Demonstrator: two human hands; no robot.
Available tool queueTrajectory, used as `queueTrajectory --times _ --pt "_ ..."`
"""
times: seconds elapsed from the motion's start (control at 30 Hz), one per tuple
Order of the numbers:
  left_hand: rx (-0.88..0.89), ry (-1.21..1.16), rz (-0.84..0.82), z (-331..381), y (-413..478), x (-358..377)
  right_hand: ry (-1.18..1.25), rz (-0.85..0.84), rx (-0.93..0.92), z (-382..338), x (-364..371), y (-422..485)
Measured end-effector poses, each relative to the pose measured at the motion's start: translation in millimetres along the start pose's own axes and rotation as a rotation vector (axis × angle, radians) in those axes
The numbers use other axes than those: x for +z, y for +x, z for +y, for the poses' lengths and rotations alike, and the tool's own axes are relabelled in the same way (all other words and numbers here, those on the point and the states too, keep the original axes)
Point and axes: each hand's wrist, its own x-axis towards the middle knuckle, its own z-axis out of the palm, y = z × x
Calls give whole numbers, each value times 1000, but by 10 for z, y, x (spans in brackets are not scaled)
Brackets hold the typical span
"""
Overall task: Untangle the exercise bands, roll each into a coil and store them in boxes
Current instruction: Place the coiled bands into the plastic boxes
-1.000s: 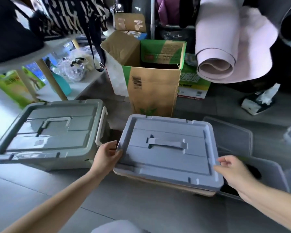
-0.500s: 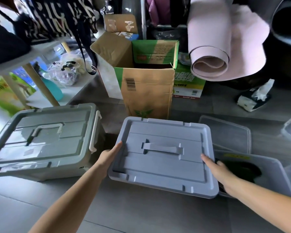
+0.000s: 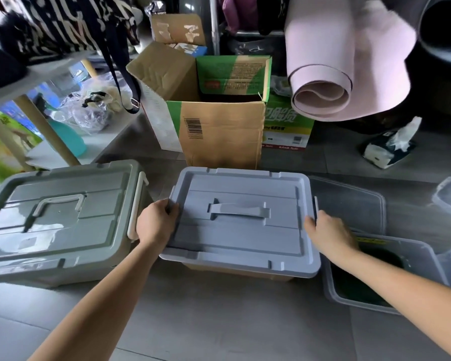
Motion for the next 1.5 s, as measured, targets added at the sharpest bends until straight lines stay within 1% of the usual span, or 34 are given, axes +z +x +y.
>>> queueTrajectory --times 0.1,0.17,0.2,0.27,0.33,0.37,0.43,0.57,0.63,0.7,0.77,0.8,0.87,0.93,1.03,1.1,1.13,1.17,1.27,1.37,1.4,1.43,1.5 --pt "37 118 14 10 11 -15 8 5 -28 -59 -31 -40" --pt "26 176 -32 70 26 -38 38 -30 -37 -39 -58 -38" --pt "44 205 -63 124 34 -48 65 -79 -58 -16 -91 -16" --pt "137 220 -147 354 53 -45 107 -254 -128 121 -221 76" --pt "229 170 -266 755 49 -21 11 -417 -198 359 -408 206" --pt "268 145 -321 998 37 16 -50 -438 -196 512 -501 279" --pt "358 126 -400 1509 -42 162 -132 -401 -179 870 -639 421" --pt "555 60 -512 2426 -425 608 -163 -382 -115 1573 -691 640" --pt "599 55 -518 2690 -611 837 -111 -352 -73 1818 -610 786" --pt "612 108 -497 2784 -742 1037 39 -308 -17 1976 -456 961" --pt "650 278 -422 2772 -826 1190 245 -257 70 2096 -282 1135" --pt "673 388 -372 2757 -871 1244 290 -242 98 2153 -198 1220" --pt "701 509 -295 2770 -968 1311 217 -258 87 2235 -49 1379" --pt "720 501 -266 2856 -1065 1362 130 -332 79 2264 69 1511" --pt "758 434 -300 2978 -1192 1484 35 -484 39 2276 243 1680" --pt "720 337 -368 3018 -1237 1578 -2 -578 39 2324 334 1747" --pt "670 275 -405 3024 -1248 1626 -56 -584 19 2361 371 1766" --pt "603 212 -445 3026 -1257 1670 -135 -553 -17 2390 386 1781" --pt "414 74 -578 3018 -1309 1771 -364 -453 -206 2442 361 1776" --pt "307 18 -629 2994 -1352 1810 -491 -402 -314 2500 274 1689" --pt "291 7 -620 2983 -1350 1815 -481 -360 -331 2517 217 1649" --pt "274 -7 -610 2974 -1344 1813 -414 -293 -353 2527 146 1604" --pt "230 -63 -593 2983 -1318 1794 -120 -75 -408 2531 -47 1517"
